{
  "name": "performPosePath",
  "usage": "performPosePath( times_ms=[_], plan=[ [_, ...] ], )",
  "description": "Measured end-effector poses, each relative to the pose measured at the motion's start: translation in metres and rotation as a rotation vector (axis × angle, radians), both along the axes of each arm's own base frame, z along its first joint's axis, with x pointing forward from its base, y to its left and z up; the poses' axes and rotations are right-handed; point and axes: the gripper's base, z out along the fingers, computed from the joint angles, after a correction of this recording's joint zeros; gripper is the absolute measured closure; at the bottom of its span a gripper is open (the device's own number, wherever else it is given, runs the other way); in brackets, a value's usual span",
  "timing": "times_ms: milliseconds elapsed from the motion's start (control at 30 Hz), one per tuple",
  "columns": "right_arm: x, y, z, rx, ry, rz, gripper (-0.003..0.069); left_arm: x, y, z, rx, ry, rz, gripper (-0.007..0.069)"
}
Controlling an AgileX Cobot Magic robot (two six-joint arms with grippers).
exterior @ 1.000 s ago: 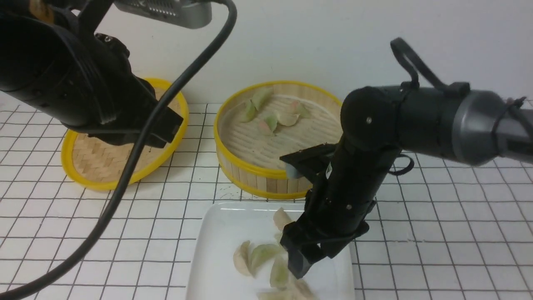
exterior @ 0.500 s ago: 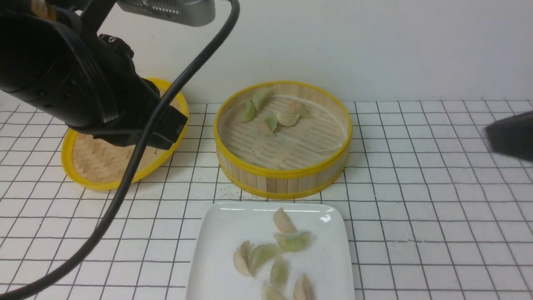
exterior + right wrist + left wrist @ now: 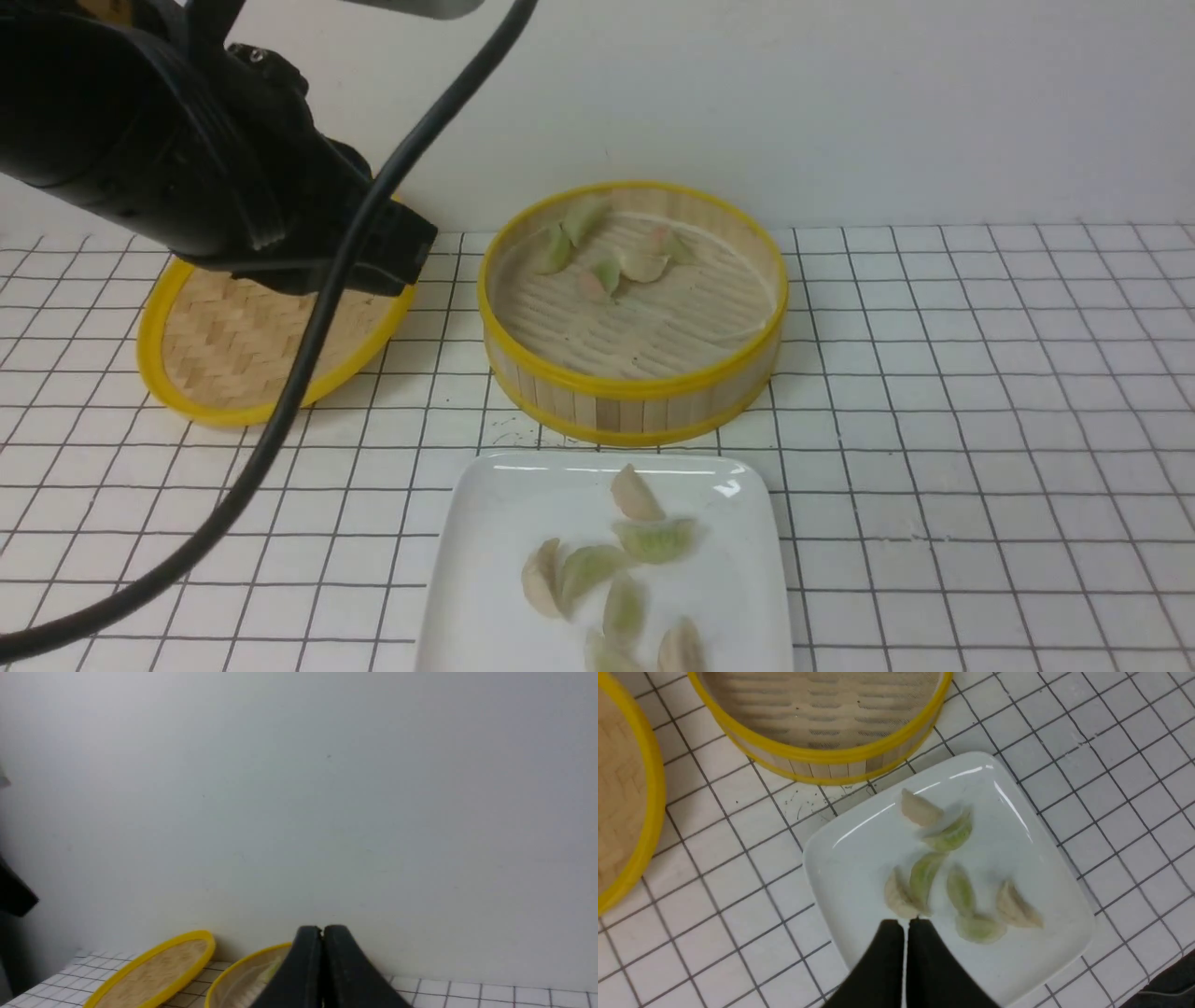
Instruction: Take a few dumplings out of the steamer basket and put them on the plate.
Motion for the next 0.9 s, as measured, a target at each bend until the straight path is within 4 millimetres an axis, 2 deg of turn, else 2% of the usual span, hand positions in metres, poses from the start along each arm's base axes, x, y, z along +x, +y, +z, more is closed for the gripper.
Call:
performPosePath(
  times_ms=[133,200,300,500,667,900],
  plan=[
    [0.001,-0.001,0.0,0.016,-0.007,-0.018,0.0673,-0.008,0.002,0.003,-0.014,-0.038,-0.016,0.0631],
    [0.001,-0.001,0.0,0.022,-0.006,-0.019,0.0673,-0.021,0.007,0.004,-0.036,-0.067,-0.016,0.0631],
    [0.001,-0.001,0.0,0.029,-0.007,-0.016,0.0673,-0.052,0.024,-0.001,-0.101,-0.179,0.01,0.0631],
    [0.001,-0.001,0.0,0.031,-0.006,-0.016,0.0673,-0.099,0.052,-0.035,-0.236,-0.432,0.082,0.0631],
    [0.001,-0.001,0.0,0.031,-0.006,-0.016,0.0673,-0.127,0.067,-0.066,-0.28,-0.515,0.104,0.0631],
    [0.001,-0.001,0.0,0.031,-0.006,-0.016,0.0673,-0.144,0.076,-0.093,-0.281,-0.516,0.106,0.0631]
  ],
)
